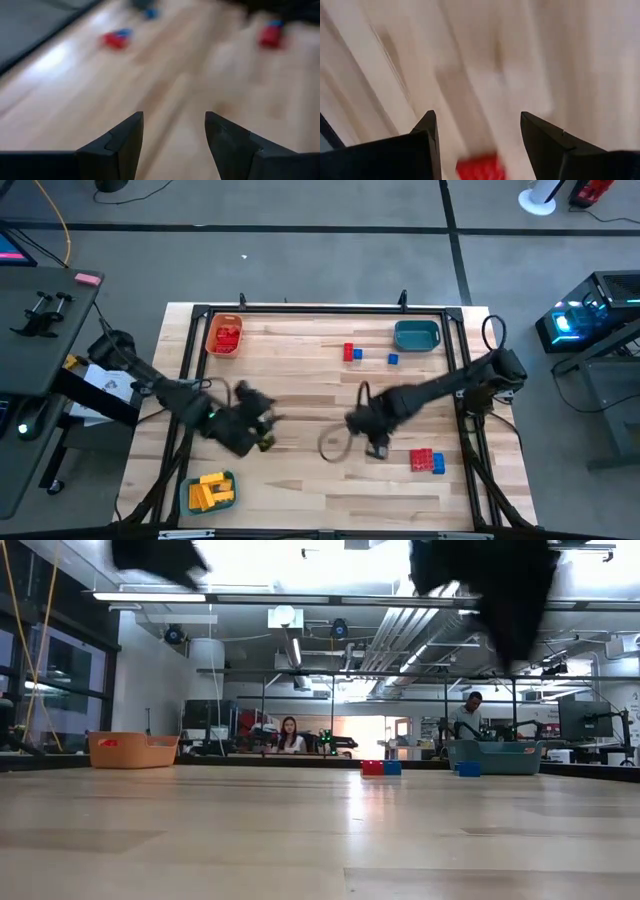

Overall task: Sort blocks
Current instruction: Put the blue game piece into the blue bin

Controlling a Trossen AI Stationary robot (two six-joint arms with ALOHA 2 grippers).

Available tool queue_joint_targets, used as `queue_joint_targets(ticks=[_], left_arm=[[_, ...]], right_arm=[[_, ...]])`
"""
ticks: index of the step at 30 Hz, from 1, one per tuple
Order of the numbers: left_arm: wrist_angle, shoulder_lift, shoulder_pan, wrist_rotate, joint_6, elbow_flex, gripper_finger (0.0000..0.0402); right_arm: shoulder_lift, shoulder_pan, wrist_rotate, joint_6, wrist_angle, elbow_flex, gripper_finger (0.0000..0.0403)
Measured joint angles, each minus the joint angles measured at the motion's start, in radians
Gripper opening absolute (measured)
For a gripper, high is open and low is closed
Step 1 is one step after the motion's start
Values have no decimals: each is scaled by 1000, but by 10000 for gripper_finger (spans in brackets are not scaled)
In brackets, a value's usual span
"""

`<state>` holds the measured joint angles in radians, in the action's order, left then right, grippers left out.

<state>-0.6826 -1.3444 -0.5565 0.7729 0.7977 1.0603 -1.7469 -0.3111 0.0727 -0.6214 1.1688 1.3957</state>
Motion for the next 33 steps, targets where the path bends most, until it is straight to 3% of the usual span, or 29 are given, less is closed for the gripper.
queue_joint_targets(ticks=[4,6,8,15,22,27,33], left_arm=[[392,-38,103,-301,-417,0,195],[529,-63,137,-413,-542,0,195],[597,-84,166,-454,-590,0,195],[577,-141,245,-463,-539,-1,195],[569,-169,250,-567,-495,-2,195],[571,-156,217,-584,-494,-1,195],[555,-146,184,-581,-440,-1,195]], right_arm=[[33,-121,71,-194,2,-130,165],[60,-185,108,-300,3,-167,165],[86,-247,136,-409,6,-190,165],[125,-422,154,-671,207,-195,150],[126,-455,205,-680,229,-293,14],[125,-440,210,-678,177,-407,6],[125,-434,144,-661,157,-423,1]])
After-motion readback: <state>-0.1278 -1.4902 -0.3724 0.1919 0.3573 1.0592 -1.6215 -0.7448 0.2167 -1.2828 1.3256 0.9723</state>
